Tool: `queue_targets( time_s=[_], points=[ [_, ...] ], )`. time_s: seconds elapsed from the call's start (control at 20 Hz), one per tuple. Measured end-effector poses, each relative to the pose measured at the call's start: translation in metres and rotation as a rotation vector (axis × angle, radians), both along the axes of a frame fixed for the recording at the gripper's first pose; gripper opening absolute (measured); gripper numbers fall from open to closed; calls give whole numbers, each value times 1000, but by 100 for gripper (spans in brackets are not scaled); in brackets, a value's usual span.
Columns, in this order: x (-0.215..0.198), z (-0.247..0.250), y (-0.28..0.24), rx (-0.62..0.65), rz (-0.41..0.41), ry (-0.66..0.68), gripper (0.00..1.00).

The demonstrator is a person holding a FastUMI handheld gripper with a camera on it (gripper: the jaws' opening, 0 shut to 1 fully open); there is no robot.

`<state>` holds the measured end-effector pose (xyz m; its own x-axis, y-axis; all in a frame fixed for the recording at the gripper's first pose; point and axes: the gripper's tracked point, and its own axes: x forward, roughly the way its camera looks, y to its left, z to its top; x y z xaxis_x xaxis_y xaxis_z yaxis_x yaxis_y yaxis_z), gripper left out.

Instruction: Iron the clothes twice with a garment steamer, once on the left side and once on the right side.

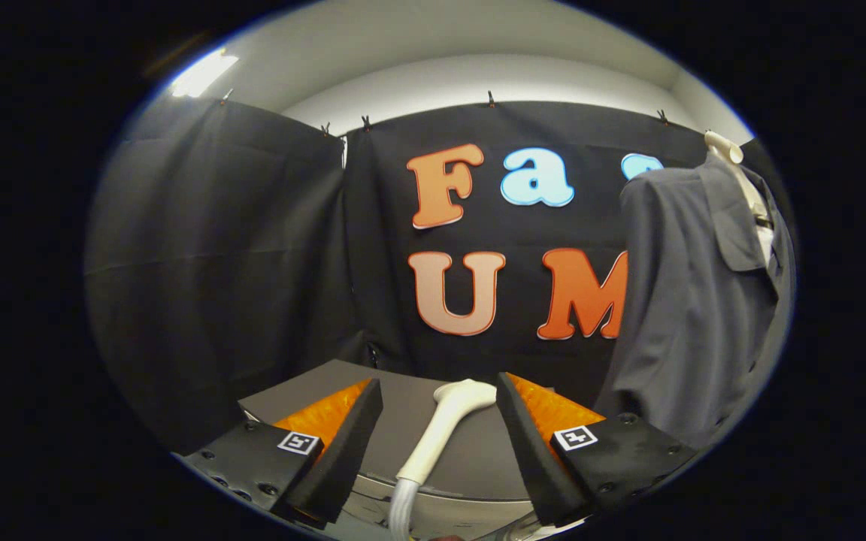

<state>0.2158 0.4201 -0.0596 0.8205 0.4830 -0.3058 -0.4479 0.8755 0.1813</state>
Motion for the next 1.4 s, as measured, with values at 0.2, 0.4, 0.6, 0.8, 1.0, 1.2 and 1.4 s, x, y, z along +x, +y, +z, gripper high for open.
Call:
queue_targets(
  time_s=[0.2,0.4,0.6,0.8,1.0,1.2,1.4],
  points=[
    [40,-55,34,-71,-33,62,98],
    [62,-106,41,-134,-74,146,99],
    [79,-148,36,-204,-117,253,99],
    [85,-185,32,-249,-131,353,98],
    [80,-196,43,-174,-89,426,93],
    [76,-189,50,-112,-35,412,62],
    [72,-182,54,-100,-27,404,47]
  ],
)
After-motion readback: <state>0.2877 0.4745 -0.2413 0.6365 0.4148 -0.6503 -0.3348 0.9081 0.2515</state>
